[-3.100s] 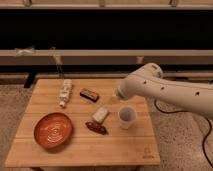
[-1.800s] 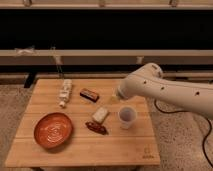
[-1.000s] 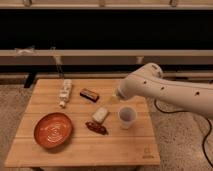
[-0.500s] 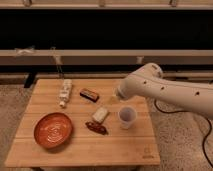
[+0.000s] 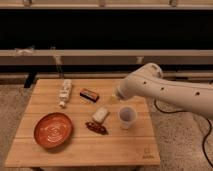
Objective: Pick up the ceramic bowl
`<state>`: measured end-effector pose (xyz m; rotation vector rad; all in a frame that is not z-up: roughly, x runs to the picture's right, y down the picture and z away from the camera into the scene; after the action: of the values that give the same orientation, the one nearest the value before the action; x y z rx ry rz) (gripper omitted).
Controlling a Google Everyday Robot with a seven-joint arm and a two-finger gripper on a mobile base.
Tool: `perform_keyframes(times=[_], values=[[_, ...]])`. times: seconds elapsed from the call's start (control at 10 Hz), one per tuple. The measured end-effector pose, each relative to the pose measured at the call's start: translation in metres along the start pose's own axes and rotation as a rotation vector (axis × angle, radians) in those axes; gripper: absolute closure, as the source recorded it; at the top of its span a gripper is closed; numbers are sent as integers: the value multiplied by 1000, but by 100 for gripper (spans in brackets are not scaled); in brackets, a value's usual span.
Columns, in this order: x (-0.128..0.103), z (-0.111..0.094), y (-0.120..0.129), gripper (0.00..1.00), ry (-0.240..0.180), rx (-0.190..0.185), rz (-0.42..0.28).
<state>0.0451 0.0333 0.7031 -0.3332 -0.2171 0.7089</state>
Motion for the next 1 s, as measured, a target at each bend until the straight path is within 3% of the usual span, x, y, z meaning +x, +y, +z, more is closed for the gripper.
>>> perform_keyframes(times=[0.2,0.5,0.7,0.8,1.0], values=[[-8,-3,25,36,0,-5,-67],[-30,0,107,36,18,-53,-221],[-44,18,143,36,35,-111,-299],[-52,42,170,36,47,-167,-385],[-52,74,199,36,55,-217,-499]])
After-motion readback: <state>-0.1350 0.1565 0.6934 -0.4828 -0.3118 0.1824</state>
